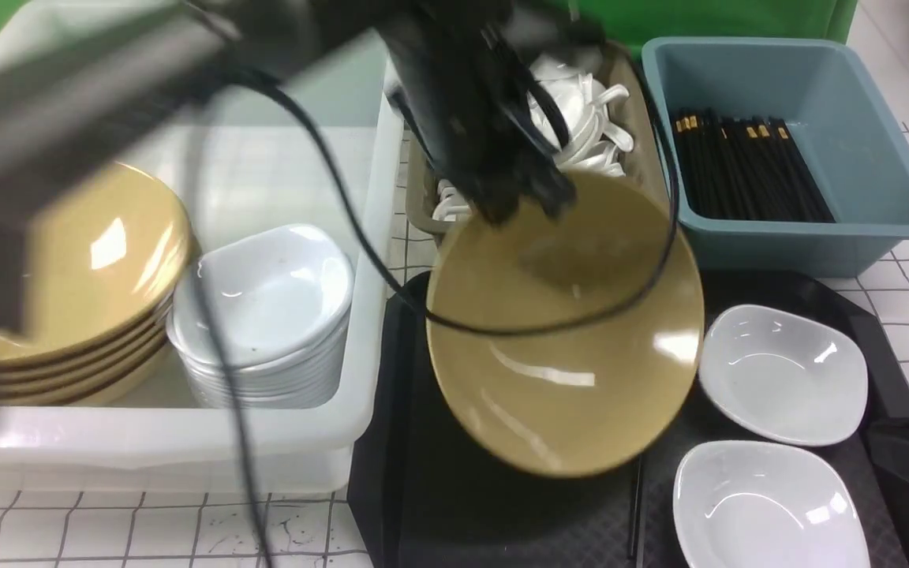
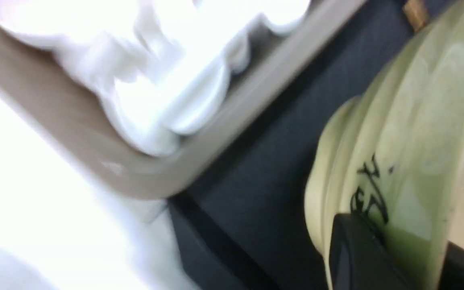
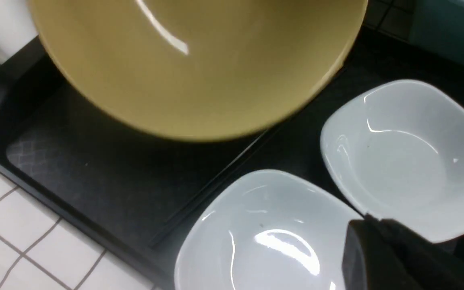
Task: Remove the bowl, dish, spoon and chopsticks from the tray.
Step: Use the left arm to grab the yellow noodle bowl on the left, then use the left arm to put the noodle bowl into the large storage box on the left
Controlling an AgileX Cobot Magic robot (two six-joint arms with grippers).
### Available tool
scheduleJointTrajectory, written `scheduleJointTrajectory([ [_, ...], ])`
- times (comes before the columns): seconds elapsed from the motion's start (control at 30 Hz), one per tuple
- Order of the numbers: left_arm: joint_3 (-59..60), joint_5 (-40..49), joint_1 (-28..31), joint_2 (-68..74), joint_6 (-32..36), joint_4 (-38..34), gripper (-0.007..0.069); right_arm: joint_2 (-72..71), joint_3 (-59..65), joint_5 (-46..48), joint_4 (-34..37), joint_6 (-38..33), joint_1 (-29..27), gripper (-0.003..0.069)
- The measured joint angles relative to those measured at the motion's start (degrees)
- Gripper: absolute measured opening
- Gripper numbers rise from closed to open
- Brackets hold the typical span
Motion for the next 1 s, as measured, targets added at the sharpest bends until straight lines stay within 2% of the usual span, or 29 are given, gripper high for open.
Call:
scheduleJointTrajectory([
  [0.07, 0.00, -0.61, 1.59, -2.65, 0.45, -2.11, 0.0006, 0.00, 0.00, -0.04, 0.00, 0.00, 0.00, 0.0048],
  [0.13, 0.00, -1.74, 5.93, -8.57, 0.96, -6.21, 0.0006, 0.00, 0.00, -0.04, 0.00, 0.00, 0.00, 0.0048],
  [0.23, 0.27, 0.01, 11.88, -14.08, 1.02, -7.82, 0.0005, 0.00, 0.00, -0.04, 0.00, 0.00, 0.00, 0.0048],
  [0.37, 8.73, 0.79, 26.08, -25.38, 0.37, -7.44, 0.0005, 0.00, 0.07, -0.04, 0.00, 0.00, 0.00, 0.0048],
  [0.5, 24.56, -4.61, 43.82, -36.50, -2.78, -5.85, 0.0005, 0.00, 0.24, -0.17, 0.00, 0.19, 0.00, 0.0051],
  [0.53, 26.16, -4.98, 44.68, -36.94, -3.03, -5.73, 0.0005, 0.00, 0.24, -0.29, 0.00, 0.56, 0.00, 0.0052],
  [0.6, 33.52, -9.05, 52.74, -40.23, -4.68, -5.65, 0.0005, 0.17, 0.29, -1.23, 0.00, 3.38, 0.00, 0.0062],
  [0.63, 38.46, -12.29, 57.65, -41.29, -5.06, -6.01, 0.0005, 0.74, 0.29, -2.04, -0.09, 5.84, 0.00, 0.0076],
  [0.7, 42.86, -15.54, 60.94, -40.77, -5.10, -7.15, 0.0005, 1.98, 0.29, -2.25, -0.25, 7.36, 0.00, 0.0113],
  [0.8, 46.87, -20.08, 62.13, -38.16, -4.99, -9.04, 0.0010, 4.17, 0.08, -1.34, -0.68, 9.55, 0.00, 0.0205],
  [0.87, 47.65, -22.98, 62.13, -35.75, -4.29, -9.46, 0.0031, 6.05, -0.88, 0.48, -3.13, 12.19, 0.00, 0.0298],
  [0.97, 47.68, -24.92, 62.13, -33.38, -3.01, -8.32, 0.0111, 8.56, -2.42, 3.01, -9.21, 18.57, 0.00, 0.0407],
  [1.0, 47.68, -25.36, 62.13, -31.86, -2.70, -8.46, 0.0200, 10.27, -2.91, 4.25, -12.76, 22.96, 0.00, 0.0464],
])
